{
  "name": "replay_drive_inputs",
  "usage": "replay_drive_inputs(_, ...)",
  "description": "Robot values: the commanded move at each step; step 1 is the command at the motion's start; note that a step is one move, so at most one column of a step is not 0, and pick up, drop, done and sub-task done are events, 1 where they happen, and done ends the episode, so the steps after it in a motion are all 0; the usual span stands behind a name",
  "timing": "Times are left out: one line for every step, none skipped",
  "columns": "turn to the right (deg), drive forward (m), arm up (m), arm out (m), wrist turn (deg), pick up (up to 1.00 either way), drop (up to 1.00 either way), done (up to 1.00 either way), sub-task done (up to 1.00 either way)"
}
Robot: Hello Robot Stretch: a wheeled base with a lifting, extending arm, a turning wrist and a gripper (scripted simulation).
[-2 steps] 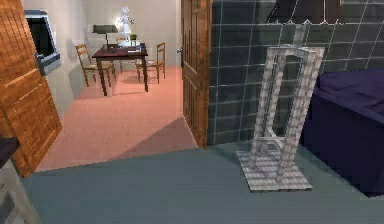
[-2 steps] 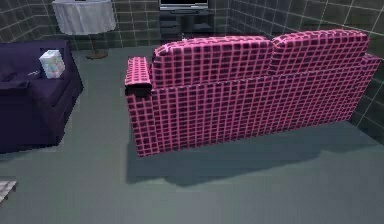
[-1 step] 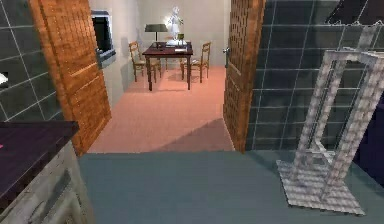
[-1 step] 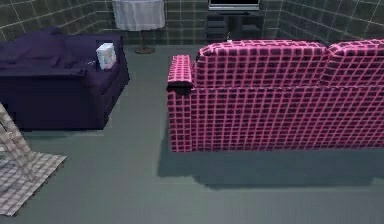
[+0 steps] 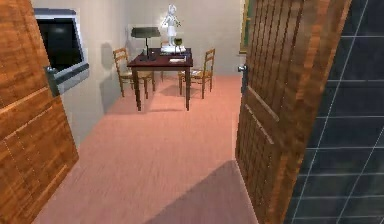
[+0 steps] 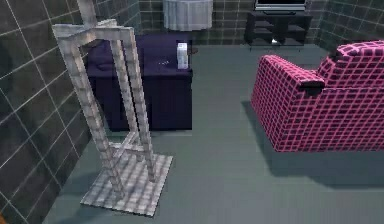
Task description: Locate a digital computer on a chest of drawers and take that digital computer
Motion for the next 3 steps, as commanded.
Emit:
replay_drive_inputs(-6.0, 0.00, 0.00, 0.00, 0.0, 0.00, 0.00, 0.00, 0.00)
replay_drive_inputs(0.0, 0.15, 0.00, 0.00, 0.0, 0.00, 0.00, 0.00, 0.00)
replay_drive_inputs(-9.0, 0.00, 0.00, 0.00, 0.0, 0.00, 0.00, 0.00, 0.00)
